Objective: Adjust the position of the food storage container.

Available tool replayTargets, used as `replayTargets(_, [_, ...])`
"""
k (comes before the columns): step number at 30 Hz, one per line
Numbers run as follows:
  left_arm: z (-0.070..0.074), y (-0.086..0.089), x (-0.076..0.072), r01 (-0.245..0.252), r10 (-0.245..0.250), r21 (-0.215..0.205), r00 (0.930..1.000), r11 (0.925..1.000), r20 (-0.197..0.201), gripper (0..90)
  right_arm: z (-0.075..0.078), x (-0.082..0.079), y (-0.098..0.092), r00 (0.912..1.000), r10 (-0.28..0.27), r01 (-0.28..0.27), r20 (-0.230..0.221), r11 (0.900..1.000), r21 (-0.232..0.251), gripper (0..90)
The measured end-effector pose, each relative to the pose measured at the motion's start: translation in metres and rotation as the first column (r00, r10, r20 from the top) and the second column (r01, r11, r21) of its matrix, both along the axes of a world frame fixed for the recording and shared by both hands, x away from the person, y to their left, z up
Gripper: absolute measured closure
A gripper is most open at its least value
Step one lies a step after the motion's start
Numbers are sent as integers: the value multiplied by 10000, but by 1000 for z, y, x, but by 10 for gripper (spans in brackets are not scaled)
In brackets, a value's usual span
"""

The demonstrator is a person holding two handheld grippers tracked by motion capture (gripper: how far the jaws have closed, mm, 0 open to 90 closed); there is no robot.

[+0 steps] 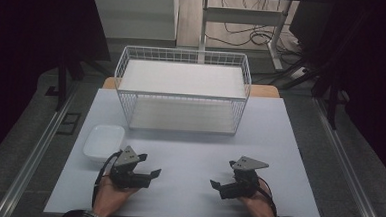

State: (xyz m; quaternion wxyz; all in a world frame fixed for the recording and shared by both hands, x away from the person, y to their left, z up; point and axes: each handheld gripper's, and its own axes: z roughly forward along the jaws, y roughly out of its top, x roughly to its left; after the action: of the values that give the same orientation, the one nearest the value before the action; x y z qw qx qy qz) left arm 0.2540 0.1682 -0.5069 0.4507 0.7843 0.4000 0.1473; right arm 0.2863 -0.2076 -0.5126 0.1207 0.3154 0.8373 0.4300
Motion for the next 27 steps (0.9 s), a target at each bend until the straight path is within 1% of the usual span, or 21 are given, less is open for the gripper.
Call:
replayTargets(2, [2,6,3,-217,217,-54,9998,9998,-20,330,0,0,0,10000,-76,76,32,10000,-15,4])
replayTargets(4, [5,14,7,-449,448,-111,9989,9989,-135,391,0,1,-1,9999,-139,139,31,9999,-14,5])
replayTargets(5, [6,16,9,-523,522,-103,9985,9986,-158,414,0,1,-1,9999,-159,159,36,9999,-23,5])
replayTargets(6, [7,22,13,-702,701,-31,9972,9975,-241,473,0,2,-2,9998,-198,198,37,9998,-28,5])
replayTargets(7, [7,22,13,-702,701,-31,9972,9975,-241,496,0,2,-2,9998,-198,198,37,9998,-28,5])
replayTargets(8, [8,24,14,-792,792,3,9965,9969,-251,496,0,2,-2,9998,-219,219,19,9998,-27,4])
replayTargets(9, [9,27,16,-811,813,57,9963,9967,-295,533,0,3,-2,9997,-247,247,21,9997,-39,5])
replayTargets(11, [12,31,20,-883,888,216,9958,9959,-228,597,0,3,-2,9997,-263,263,25,9996,-50,5])
replayTargets(12, [13,34,22,-982,989,307,9948,9947,-222,668,0,3,-2,9997,-260,260,25,9996,-63,4])
replayTargets(13, [15,37,24,-1038,1045,352,9943,9940,-194,668,0,3,-2,9997,-260,260,25,9996,-63,4])
replayTargets(15, [18,43,28,-1193,1200,407,9927,9920,-149,741,1,3,-2,9997,-249,250,21,9996,-101,5])
replayTargets(16, [19,46,30,-1301,1307,441,9914,9905,-97,770,1,3,-2,9997,-257,257,28,9996,-98,5])
replayTargets(17, [21,53,35,-1483,1487,525,9889,9875,-44,853,1,3,-2,9996,-270,271,43,9996,-115,5])
replayTargets(18, [21,58,37,-1592,1595,603,9872,9854,-3,878,1,3,-2,9996,-277,277,45,9995,-118,5])
replayTargets(19, [21,58,37,-1592,1595,603,9872,9854,-3,897,1,3,-2,9996,-277,277,45,9995,-118,5])
replayTargets(22, [21,72,44,-2016,2023,610,9793,9776,-64,899,1,3,-3,9996,-296,297,48,9994,-149,5])
replayTargets(23, [20,79,46,-2224,2233,566,9747,9733,-86,900,1,3,-3,9996,-280,281,53,9995,-168,5])
replayTargets(24, [20,79,46,-2224,2233,566,9747,9733,-86,900,1,3,-2,9996,-275,276,67,9994,-195,5])
replayTargets(25, [20,83,47,-2341,2349,587,9720,9704,-79,900,1,3,-2,9997,-260,261,48,9994,-209,5])
replayTargets(26, [20,91,48,-2590,2597,630,9657,9638,-19,900,1,3,-2,9997,-251,252,42,9994,-222,5])
replayTargets(27, [20,95,49,-2723,2728,639,9621,9601,17,900,1,3,-1,9997,-255,256,45,9994,-226,5])
